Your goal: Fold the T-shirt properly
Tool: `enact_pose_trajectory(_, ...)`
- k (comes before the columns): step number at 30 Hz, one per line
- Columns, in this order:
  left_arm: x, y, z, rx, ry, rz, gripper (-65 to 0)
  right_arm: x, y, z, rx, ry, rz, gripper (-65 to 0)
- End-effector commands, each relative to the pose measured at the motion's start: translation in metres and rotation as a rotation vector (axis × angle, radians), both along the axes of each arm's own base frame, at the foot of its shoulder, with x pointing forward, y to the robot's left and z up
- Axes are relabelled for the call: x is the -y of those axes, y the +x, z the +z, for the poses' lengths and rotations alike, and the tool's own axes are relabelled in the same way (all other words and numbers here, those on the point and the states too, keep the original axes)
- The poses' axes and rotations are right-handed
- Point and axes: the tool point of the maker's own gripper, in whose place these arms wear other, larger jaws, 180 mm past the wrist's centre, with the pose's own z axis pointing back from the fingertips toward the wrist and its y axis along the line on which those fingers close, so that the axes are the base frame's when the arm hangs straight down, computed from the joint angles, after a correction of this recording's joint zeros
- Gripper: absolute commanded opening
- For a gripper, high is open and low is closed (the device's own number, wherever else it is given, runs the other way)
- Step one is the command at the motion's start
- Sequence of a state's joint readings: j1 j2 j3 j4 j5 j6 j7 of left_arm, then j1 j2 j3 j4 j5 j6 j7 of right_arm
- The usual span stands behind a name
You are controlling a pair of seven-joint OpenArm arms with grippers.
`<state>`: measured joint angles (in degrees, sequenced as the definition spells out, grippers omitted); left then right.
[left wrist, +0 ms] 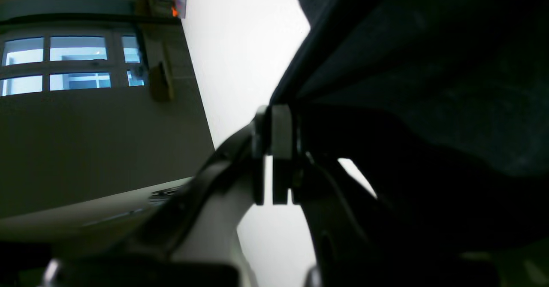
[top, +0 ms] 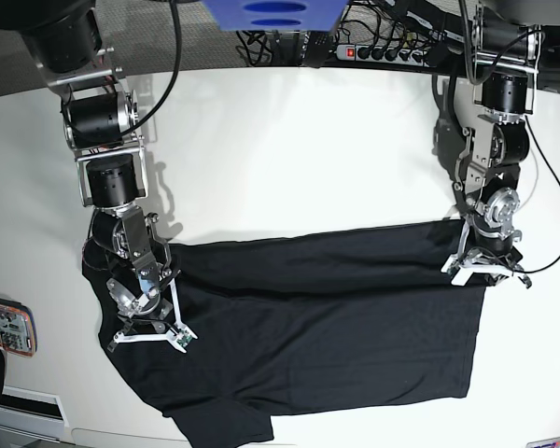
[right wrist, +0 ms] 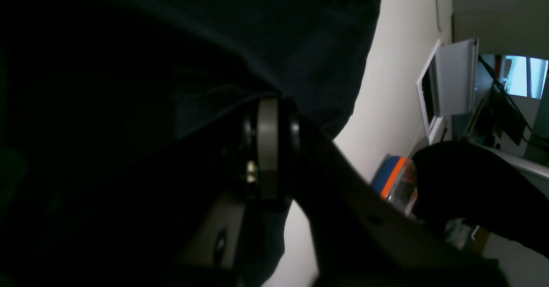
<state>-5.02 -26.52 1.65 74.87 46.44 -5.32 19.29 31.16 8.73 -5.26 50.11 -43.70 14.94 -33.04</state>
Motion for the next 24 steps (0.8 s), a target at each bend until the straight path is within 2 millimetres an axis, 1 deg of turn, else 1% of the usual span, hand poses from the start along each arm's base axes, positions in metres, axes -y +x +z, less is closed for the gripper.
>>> enact_pose_trajectory(1, -0.006, 0.009, 0.02, 0.058, 0.026, 0.0, -65.0, 0.001, 0.019, 0.027, 0.083, 0.004, 0.006, -65.0)
enact_pose_trajectory(3, -0.002, 0.008, 0.016, 0.053, 0.021, -0.002, -65.0, -0.003, 0.021, 0.03, 0.105, 0.024, 0.023, -65.0)
enact_pose_trajectory(4, 0.0, 0.008, 0.016, 0.053, 0.023, -0.004, -65.0, -0.001, 0.024, 0.035, 0.128, 0.047, 0.02, -65.0)
enact_pose_trajectory(5, 0.0, 0.008, 0.015, 0.051, 0.027, -0.005, -65.0, 0.001, 0.028, 0.045, 0.169, 0.076, 0.017, -62.3)
enact_pose_trajectory(7, 0.0, 0.008, 0.016, 0.051, 0.036, -0.007, -65.0, 0.006, 0.036, 0.066, 0.251, 0.129, 0.006, -46.5)
enact_pose_trajectory(8, 0.0, 0.007, 0.015, 0.049, 0.036, -0.007, -65.0, 0.009, 0.038, 0.071, 0.269, 0.143, -0.002, -38.9)
enact_pose_trajectory(10, 0.0, 0.007, 0.015, 0.049, 0.038, -0.007, -65.0, 0.01, 0.038, 0.071, 0.277, 0.167, -0.023, -23.2)
enact_pose_trajectory(11, 0.0, 0.007, 0.015, 0.049, 0.038, -0.007, -65.0, 0.012, 0.038, 0.072, 0.279, 0.173, -0.032, -17.2)
enact_pose_trajectory(13, 0.0, 0.007, 0.015, 0.049, 0.038, -0.007, -65.0, 0.014, 0.038, 0.073, 0.284, 0.183, -0.045, -7.4)
enact_pose_trajectory(15, 0.0, 0.008, 0.016, 0.051, 0.038, -0.007, -65.0, 0.017, 0.038, 0.073, 0.287, 0.187, -0.055, -0.4)
enact_pose_trajectory(18, 0.0, 0.008, 0.016, 0.052, 0.038, -0.007, -65.0, 0.017, 0.037, 0.073, 0.288, 0.186, -0.053, 0.0)
enact_pose_trajectory(19, 0.0, 0.008, 0.016, 0.052, 0.038, -0.007, -65.0, 0.016, 0.038, 0.077, 0.298, 0.185, -0.049, 0.0)
enact_pose_trajectory(20, 0.0, 0.008, 0.016, 0.052, 0.038, -0.007, -65.0, 0.015, 0.04, 0.087, 0.321, 0.182, -0.041, 0.0)
enact_pose_trajectory(21, 0.0, 0.008, 0.016, 0.052, 0.038, -0.007, -65.0, 0.011, 0.042, 0.102, 0.36, 0.177, -0.024, 0.0)
enact_pose_trajectory(22, 0.0, 0.008, 0.016, 0.052, 0.038, -0.007, -65.0, 0.003, 0.036, 0.104, 0.365, 0.168, 0.011, 0.0)
enact_pose_trajectory(24, -0.001, 0.008, 0.016, 0.051, 0.039, -0.007, -65.0, -0.021, 0.01, 0.087, 0.288, 0.154, 0.113, 0.0)
